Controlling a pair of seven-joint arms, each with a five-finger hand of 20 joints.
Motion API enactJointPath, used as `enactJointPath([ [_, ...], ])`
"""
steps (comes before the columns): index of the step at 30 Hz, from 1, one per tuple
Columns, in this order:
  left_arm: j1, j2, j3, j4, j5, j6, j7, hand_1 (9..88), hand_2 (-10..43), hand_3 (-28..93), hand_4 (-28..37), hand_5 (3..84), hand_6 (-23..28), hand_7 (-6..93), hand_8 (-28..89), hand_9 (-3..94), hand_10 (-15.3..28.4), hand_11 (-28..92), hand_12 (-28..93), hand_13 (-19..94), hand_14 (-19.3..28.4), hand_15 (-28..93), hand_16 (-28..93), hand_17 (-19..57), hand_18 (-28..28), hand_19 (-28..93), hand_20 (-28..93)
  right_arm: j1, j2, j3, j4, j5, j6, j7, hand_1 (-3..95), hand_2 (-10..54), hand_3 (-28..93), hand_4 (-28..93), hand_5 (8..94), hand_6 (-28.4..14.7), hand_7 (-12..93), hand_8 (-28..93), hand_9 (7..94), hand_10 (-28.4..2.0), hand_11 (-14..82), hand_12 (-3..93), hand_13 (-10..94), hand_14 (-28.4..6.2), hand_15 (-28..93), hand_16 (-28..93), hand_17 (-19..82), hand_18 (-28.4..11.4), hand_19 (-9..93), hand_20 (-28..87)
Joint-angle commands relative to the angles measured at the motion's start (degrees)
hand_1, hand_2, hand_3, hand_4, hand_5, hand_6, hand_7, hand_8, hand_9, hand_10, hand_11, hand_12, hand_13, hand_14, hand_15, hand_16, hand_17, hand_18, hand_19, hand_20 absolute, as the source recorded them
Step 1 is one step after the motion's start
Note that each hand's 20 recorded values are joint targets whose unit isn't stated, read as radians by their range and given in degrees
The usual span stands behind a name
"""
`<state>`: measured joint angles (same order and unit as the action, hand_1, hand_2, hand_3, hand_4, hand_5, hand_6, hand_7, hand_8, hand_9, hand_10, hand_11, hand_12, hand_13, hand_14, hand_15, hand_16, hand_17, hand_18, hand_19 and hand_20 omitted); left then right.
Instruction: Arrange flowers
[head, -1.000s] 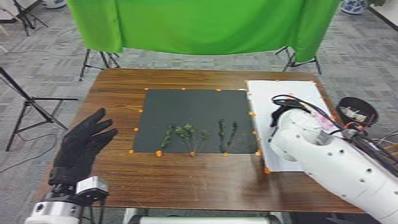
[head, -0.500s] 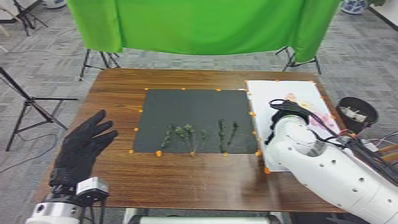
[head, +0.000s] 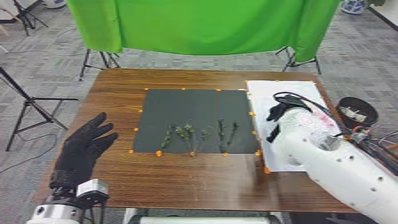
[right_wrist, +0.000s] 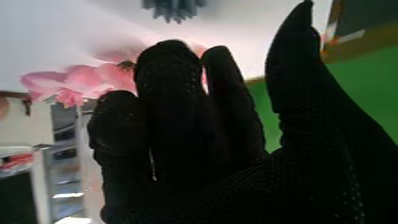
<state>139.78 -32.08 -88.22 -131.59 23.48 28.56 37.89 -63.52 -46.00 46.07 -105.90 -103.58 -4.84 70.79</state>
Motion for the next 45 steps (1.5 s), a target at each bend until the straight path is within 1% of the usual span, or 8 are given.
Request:
enactJointPath([
  [1, 1.1, -0.70, -0.51, -0.47, 0.56, -0.10, -0.55, 30.1, 8.4, 65, -21.9, 36.3, 8.8, 11.5, -9, 30.1, 17.1, 28, 10, 19, 22.6, 56, -11, -10.9, 18.3, 41, 13, -0.8, -0.4, 0.7, -0.3, 1.4, -3.3, 2.0, 40.1, -4.9, 73, -21, 52.8, -10.7, 17, -9, 57.7, -26.7, 13.2, 13.1, 76, -9.5, 72, 10, 57, -18.3, 93, 23],
  [5, 1.1, -0.78, -0.58, -0.50, 0.43, -0.03, -0.44, 30.1, 8.4, 65, -21.9, 36.3, 8.8, 11.5, -9, 30.3, 17.2, 28, 10, 19, 22.7, 56, -12, -10.9, 18.3, 41, 13, -2.0, -0.5, 1.9, -0.5, 2.9, -3.8, 2.4, 41.4, -5.9, 73, -21, 52.5, -10.8, 17, -8, 57.1, -27.0, 13.1, 13.1, 76, -9.7, 73, 10, 56, -18.8, 93, 24],
  [13, 1.8, -2.22, -1.97, -0.78, 1.81, -0.63, -2.34, 30.1, 8.4, 64, -21.9, 36.4, 8.8, 11.7, -9, 30.4, 17.3, 28, 10, 19, 22.8, 56, -12, -10.9, 18.4, 41, 13, -4.3, -1.3, 2.9, -2.1, 2.5, -6.2, 3.3, 42.9, -6.7, 73, -21, 52.9, -10.4, 18, -8, 59.0, -26.8, 13.6, 13.1, 77, -9.4, 73, 9, 57, -19.0, 93, 25],
  [20, 1.9, -3.24, -2.50, -0.71, 2.58, -1.36, -3.65, 30.2, 8.4, 64, -21.9, 36.4, 8.8, 11.5, -9, 30.5, 17.4, 28, 10, 19, 22.9, 56, -12, -10.9, 18.4, 41, 13, -5.1, -0.6, 0.8, -1.8, 0.9, -1.5, 2.3, 45.0, -7.2, 73, -21, 55.7, -9.2, 20, -8, 64.1, -24.5, 15.5, 13.2, 79, -8.1, 73, 9, 59, -18.5, 93, 26],
  [24, 1.4, -3.22, -2.29, -0.63, 2.49, -1.27, -3.53, 30.2, 8.5, 64, -21.8, 36.4, 8.9, 11.5, -9, 30.5, 17.4, 28, 11, 19, 23.0, 56, -12, -11.0, 18.5, 41, 13, -4.2, -0.3, -1.4, -0.7, -1.3, 1.4, 2.2, 48.0, -7.7, 73, -22, 59.5, -8.4, 23, -7, 69.8, -21.0, 18.1, 13.7, 81, -7.1, 72, 10, 60, -18.0, 93, 27],
  [29, 1.4, -3.16, -2.33, -0.65, 2.47, -1.33, -3.51, 30.2, 8.4, 64, -21.8, 36.3, 8.9, 11.5, -9, 30.5, 17.4, 28, 11, 19, 23.0, 56, -12, -11.0, 18.5, 41, 13, -3.8, -0.4, -2.4, 0.3, -1.8, 0.8, 3.1, 57.1, -9.5, 70, -24, 62.6, -8.2, 25, 10, 75.9, -16.7, 16.7, 18.3, 84, -5.0, 70, 12, 62, -16.6, 93, 27],
  [36, 2.2, -3.84, -3.17, -0.89, 2.78, -1.37, -4.10, 30.3, 8.5, 64, -21.8, 36.4, 9.0, 11.4, -9, 30.5, 17.4, 28, 11, 19, 23.1, 56, -12, -11.0, 18.5, 41, 13, -4.9, -0.1, -1.4, -0.5, -2.5, 0.4, 3.3, 53.5, -9.5, 73, -24, 59.5, -8.4, 24, 3, 72.1, -19.9, 19.4, 13.8, 84, -4.7, 70, 13, 63, -15.8, 93, 27],
  [45, 2.3, -3.15, -3.18, -0.97, 1.71, -0.79, -2.72, 30.4, 8.6, 64, -21.7, 36.4, 9.0, 11.4, -8, 30.6, 17.6, 28, 11, 19, 23.1, 56, -11, -11.0, 18.6, 42, 13, -4.0, 0.2, -3.5, 0.7, -5.4, 3.3, 3.2, 62.4, -9.5, 68, -26, 65.9, -5.3, 30, 12, 84.4, -13.1, 9.1, 28.3, 87, -2.8, 70, 13, 66, -13.6, 93, 28],
])
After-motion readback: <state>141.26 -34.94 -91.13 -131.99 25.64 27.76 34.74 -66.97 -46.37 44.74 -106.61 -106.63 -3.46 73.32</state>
